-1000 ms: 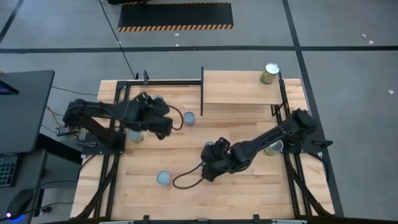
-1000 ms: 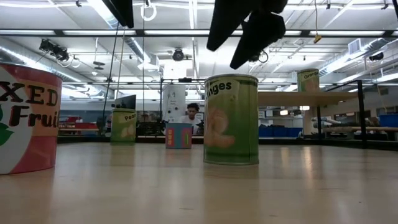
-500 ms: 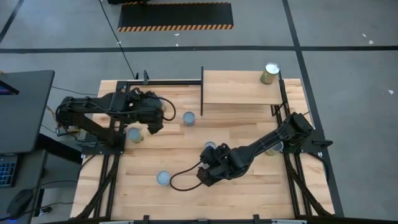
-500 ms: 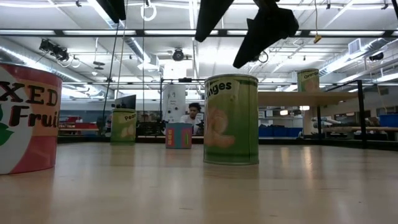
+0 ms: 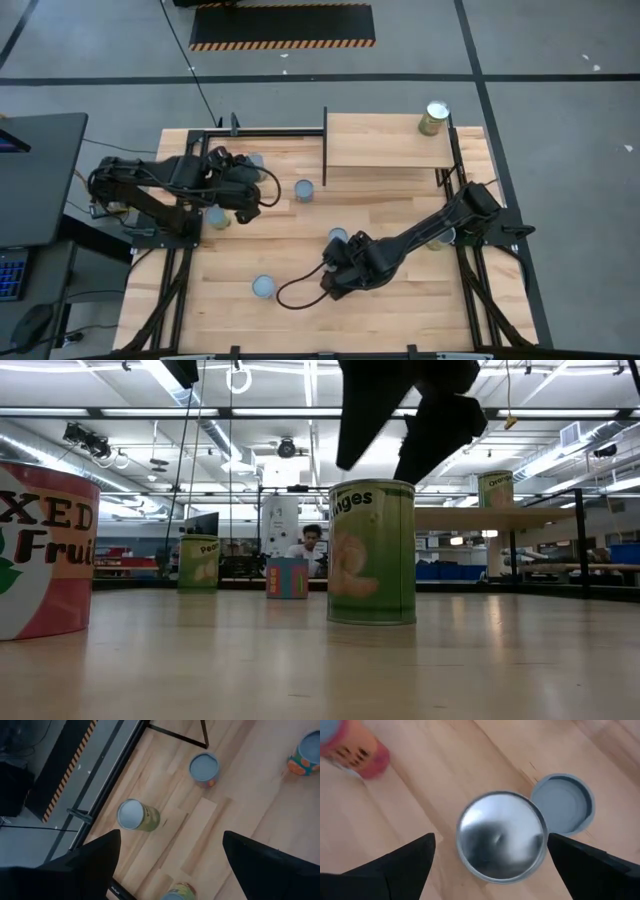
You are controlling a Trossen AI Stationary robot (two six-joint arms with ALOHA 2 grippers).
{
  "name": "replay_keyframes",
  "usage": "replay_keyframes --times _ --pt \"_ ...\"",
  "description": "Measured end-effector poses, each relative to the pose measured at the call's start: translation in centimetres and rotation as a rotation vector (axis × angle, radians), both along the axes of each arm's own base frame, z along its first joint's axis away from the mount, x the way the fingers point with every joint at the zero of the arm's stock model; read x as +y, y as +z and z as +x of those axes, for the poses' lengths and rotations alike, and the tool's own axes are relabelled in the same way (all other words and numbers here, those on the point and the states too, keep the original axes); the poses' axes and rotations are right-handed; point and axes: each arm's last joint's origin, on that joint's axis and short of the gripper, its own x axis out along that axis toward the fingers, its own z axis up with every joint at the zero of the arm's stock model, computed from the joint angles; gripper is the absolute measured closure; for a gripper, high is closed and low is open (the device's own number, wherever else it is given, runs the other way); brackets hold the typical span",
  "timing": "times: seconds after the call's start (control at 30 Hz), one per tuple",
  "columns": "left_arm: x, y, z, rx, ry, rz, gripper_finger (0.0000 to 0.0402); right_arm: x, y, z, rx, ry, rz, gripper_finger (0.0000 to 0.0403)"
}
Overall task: Pick and place cans onto a shelf
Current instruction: Put the large canned oranges on the shelf
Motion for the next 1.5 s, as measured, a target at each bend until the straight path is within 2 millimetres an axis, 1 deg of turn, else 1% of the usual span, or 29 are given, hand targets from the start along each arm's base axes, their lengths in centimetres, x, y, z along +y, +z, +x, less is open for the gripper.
replay_keyframes --times 0.1,0.3,0.43,0.5,0.57,0.73,0.83,0.97,1.03,1.07,1.13,1.17,1.27,1.37,1.5 --pt "0.0 0.0 0.0 0.0 0.0 0.002 0.0045 0.0 -0.6 0.2 0.016 0.02 -0.022 0.0009" --pt "0.0 0.0 0.0 0.0 0.001 0.002 0.0045 -0.2 -0.5 0.2 0.023 0.027 -0.049 0.0011" --pt "0.0 0.0 0.0 -0.005 0.007 0.001 0.0045 -0.1 -0.6 0.5 0.006 0.059 -0.024 0.0011" --pt "0.0 0.0 0.0 -0.009 0.009 0.003 0.0045 -0.1 -1.2 0.8 -0.022 0.08 0.001 0.0011" --pt "0.0 0.0 0.0 -0.01 0.009 0.003 0.0045 -0.3 -2.0 0.8 -0.01 0.089 0.018 0.0011" --pt "0.0 0.0 0.0 -0.013 0.013 0.004 0.0045 -1.6 -3.3 1.1 -0.022 0.059 0.031 0.0016" --pt "0.0 0.0 0.0 -0.014 0.014 0.003 0.0045 -2.2 -3.3 1.7 -0.05 0.073 0.038 0.003" --pt "0.0 0.0 0.1 -0.016 0.015 0.003 0.0045 -3.2 -3.4 2.1 -0.03 0.112 0.046 0.007" --pt "0.0 0.0 0.1 -0.016 0.015 0.002 0.0045 -3.7 -3.1 2.3 -0.023 0.143 0.084 0.0091" --pt "0.0 0.0 0.1 -0.016 0.015 0.003 0.0045 -4.0 -2.9 2.3 -0.02 0.166 0.11 0.0092" --pt "0.0 0.0 0.1 -0.016 0.015 0.003 0.0045 -4.5 -2.2 2.3 -0.021 0.202 0.158 0.0092" --pt "0.0 0.0 0.1 -0.014 0.012 0.003 0.0045 -4.7 -1.5 2.2 -0.031 0.219 0.175 0.0092" --pt "0.0 0.0 0.1 -0.002 -0.005 0.001 0.0045 -5.7 1.8 1.1 -0.085 0.256 0.184 0.0092" --pt "0.0 0.0 0.1 0.018 -0.036 0.012 0.0045 -7.3 5.4 -1.0 -0.102 0.272 0.111 0.0092" --pt "0.2 0.0 0.2 0.021 -0.033 0.013 0.0045 -10.4 9.9 -5.0 -0.091 0.287 -0.014 0.0092"
